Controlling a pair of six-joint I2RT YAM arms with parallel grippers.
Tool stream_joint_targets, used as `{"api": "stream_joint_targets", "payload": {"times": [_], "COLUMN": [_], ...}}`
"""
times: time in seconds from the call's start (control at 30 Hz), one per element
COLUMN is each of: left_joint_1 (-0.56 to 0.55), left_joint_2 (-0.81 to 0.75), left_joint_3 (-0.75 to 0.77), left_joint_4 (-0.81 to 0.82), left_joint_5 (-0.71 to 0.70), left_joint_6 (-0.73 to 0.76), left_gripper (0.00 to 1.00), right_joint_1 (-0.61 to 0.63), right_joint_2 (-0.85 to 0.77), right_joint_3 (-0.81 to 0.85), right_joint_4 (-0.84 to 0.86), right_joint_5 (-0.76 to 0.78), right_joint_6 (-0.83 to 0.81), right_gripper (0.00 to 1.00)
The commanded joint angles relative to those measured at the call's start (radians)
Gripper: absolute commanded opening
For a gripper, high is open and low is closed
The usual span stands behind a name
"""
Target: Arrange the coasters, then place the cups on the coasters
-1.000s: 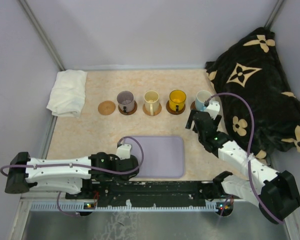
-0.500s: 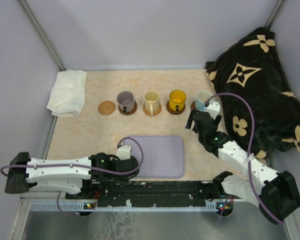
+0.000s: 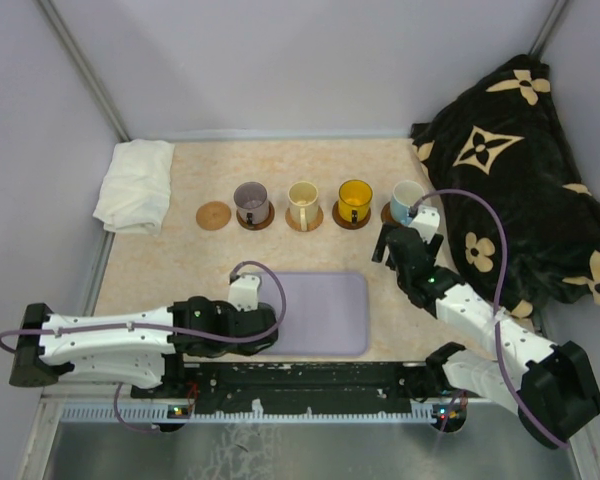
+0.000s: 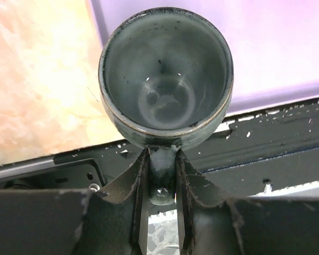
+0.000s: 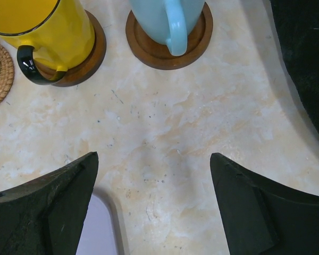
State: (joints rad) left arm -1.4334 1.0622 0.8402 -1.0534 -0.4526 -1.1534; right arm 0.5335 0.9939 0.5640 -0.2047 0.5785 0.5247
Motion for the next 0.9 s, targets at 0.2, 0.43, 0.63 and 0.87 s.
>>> {"api": "stream_joint_targets", "payload": {"times": [0.2, 0.43, 0.63, 0.87], "left_joint_1": [-0.005, -0.002, 0.089, 0.411], "left_joint_2": [-0.027, -0.011, -0.008, -0.142], "left_joint_3": [0.101, 0.098, 0.060, -0.096], "left_joint_4": [-0.119, -0.142, -0.078, 0.493], "left_joint_5": [-0.292, -0.415, -0.544, -0.501], "left_joint_6": [-0.080, -0.143, -0.123, 0.450], "left_gripper": [0.00, 0.00, 0.00, 0.00], "right_joint_1": [-0.004, -0.004, -0.005, -0.005], "right_joint_2": [-0.029, -0.022, -0.019, -0.024], "right_joint_3": [0.000, -0.005, -0.011, -0.016], "right_joint_4": [0.042, 0.053, 0.060, 0.060], "right_joint_5": [0.024, 0.022, 0.021, 0.040], "right_joint_6": [0.008, 0.008, 0.001, -0.015], "right_gripper": [0.86, 0.86, 0.86, 0.86]}}
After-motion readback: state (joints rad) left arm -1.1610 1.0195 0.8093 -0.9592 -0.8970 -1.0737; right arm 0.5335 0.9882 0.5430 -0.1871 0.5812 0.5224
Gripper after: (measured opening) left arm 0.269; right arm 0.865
